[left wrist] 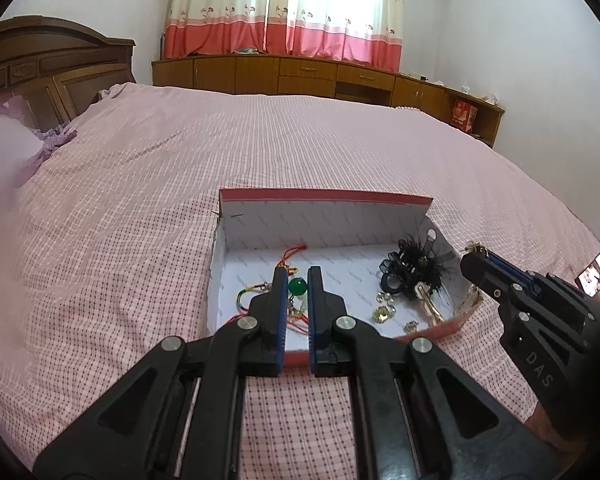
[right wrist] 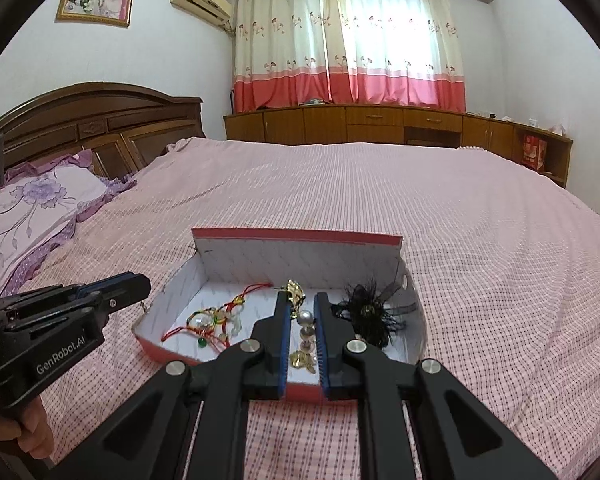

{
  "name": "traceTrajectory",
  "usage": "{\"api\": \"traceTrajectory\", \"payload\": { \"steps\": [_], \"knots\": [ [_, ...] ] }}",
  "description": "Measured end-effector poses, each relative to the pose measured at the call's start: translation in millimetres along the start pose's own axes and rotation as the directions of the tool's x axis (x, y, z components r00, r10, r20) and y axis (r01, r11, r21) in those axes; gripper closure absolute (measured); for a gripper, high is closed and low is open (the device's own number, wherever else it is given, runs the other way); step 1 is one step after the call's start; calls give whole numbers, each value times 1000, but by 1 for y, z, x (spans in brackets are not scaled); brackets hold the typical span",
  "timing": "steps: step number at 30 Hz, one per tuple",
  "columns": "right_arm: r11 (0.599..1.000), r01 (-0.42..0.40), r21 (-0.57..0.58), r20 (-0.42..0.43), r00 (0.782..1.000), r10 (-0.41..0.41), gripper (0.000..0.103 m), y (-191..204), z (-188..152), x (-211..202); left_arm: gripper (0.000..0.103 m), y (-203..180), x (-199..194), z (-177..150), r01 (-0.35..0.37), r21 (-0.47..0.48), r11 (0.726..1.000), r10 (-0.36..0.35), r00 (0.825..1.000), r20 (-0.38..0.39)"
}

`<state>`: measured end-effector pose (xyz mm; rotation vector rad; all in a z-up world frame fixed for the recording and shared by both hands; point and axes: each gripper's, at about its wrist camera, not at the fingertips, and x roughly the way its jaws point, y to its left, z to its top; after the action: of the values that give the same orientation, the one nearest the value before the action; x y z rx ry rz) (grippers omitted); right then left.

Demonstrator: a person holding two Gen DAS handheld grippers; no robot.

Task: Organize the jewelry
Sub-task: 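Carry the green earring in left tool and gold pendant in right tool into the shoebox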

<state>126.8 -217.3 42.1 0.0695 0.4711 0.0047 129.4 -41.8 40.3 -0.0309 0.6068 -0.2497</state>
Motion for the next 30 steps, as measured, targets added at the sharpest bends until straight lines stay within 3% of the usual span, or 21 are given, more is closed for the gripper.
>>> {"api": "traceTrajectory", "payload": {
  "steps": [13,19,30],
  "knots": [
    [999,28,17,11,1000,-28,90,-6,6,31,103,5,33,8,-43,-8,999,43,999,31],
    [999,53,14,-21,998,-52,90,-10,2,52,103,9,55,1,-90,-13,996,90,996,3],
    [996,84,7,-90,992,-83,90,-16,-13,75,103,13,83,-12,-108,-21,994,106,992,-74]
  ]
}}
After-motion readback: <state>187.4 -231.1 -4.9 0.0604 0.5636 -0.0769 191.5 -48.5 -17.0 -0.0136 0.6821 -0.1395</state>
